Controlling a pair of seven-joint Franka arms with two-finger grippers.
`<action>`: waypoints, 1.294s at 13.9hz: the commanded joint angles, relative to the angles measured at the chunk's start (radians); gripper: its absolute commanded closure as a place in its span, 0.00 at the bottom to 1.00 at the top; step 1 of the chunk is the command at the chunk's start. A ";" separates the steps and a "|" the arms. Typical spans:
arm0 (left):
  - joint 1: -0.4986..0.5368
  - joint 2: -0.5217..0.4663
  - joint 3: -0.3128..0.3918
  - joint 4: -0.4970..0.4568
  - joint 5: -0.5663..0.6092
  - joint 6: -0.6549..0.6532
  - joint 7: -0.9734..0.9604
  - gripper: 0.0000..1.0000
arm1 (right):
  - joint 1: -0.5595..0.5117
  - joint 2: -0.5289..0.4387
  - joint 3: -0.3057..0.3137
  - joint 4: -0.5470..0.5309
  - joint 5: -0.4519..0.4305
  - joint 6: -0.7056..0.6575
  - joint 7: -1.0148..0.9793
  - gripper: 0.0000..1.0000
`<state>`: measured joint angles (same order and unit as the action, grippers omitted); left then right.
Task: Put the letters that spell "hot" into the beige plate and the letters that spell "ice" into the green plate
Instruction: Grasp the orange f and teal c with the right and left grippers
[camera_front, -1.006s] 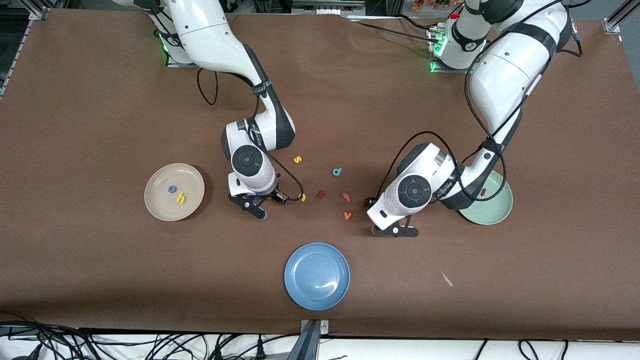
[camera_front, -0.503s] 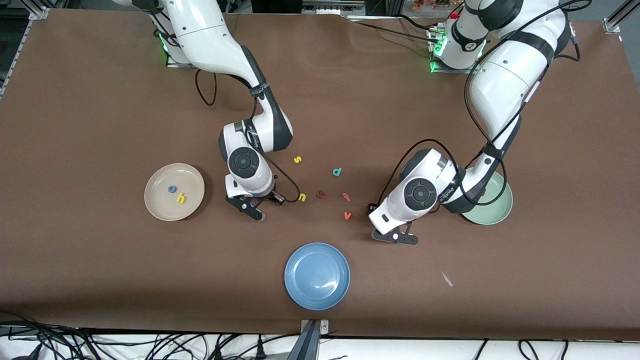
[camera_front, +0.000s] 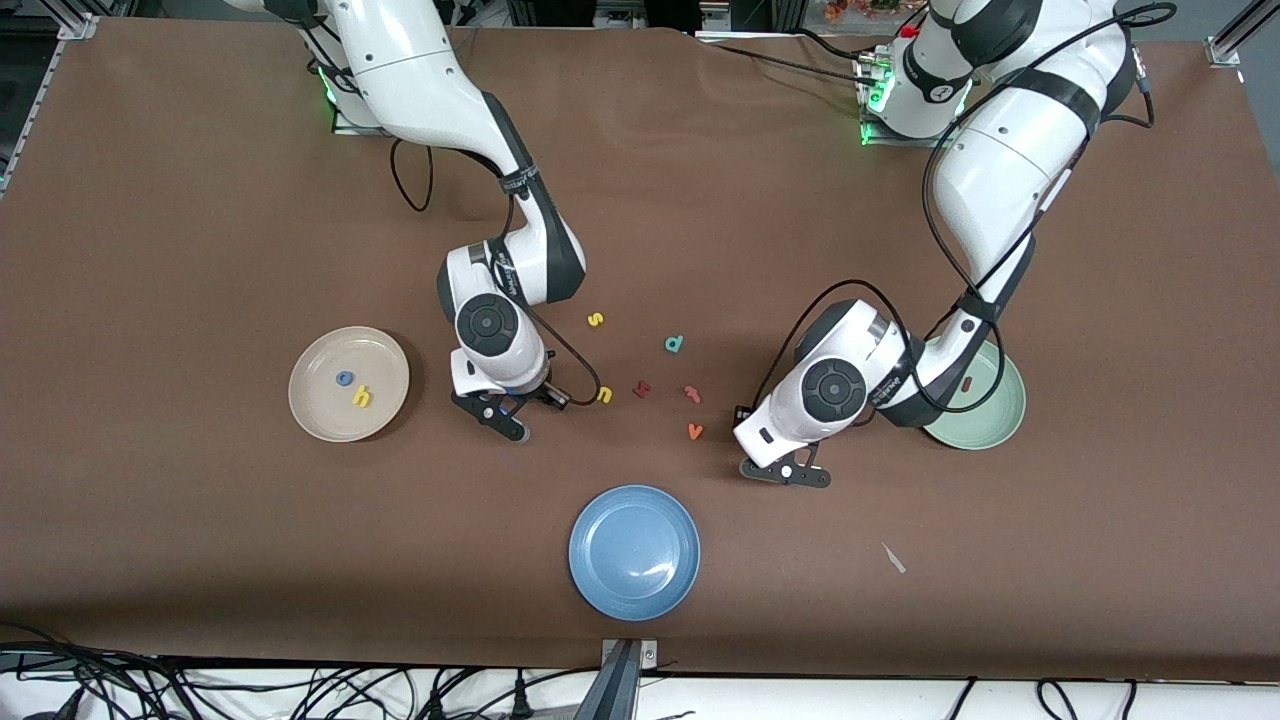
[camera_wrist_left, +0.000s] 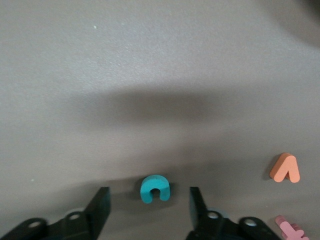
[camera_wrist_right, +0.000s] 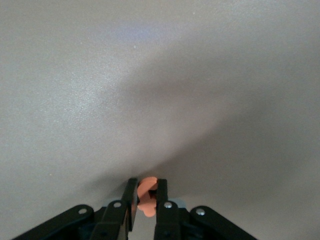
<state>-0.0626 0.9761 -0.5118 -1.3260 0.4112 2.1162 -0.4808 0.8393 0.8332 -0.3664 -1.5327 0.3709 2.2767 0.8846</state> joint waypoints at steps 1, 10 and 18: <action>-0.020 0.006 0.027 0.008 0.001 0.004 0.021 0.38 | -0.006 0.009 0.001 0.003 0.022 0.011 -0.032 1.00; -0.014 0.003 0.029 0.008 -0.008 0.002 0.021 1.00 | -0.065 -0.170 -0.178 -0.082 0.011 -0.273 -0.618 1.00; 0.026 -0.076 0.015 0.010 -0.014 -0.240 0.033 1.00 | -0.075 -0.264 -0.293 -0.309 0.020 -0.160 -0.843 1.00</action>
<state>-0.0598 0.9487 -0.4956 -1.3046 0.4113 1.9649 -0.4794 0.7578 0.6001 -0.6480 -1.7683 0.3715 2.0623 0.0750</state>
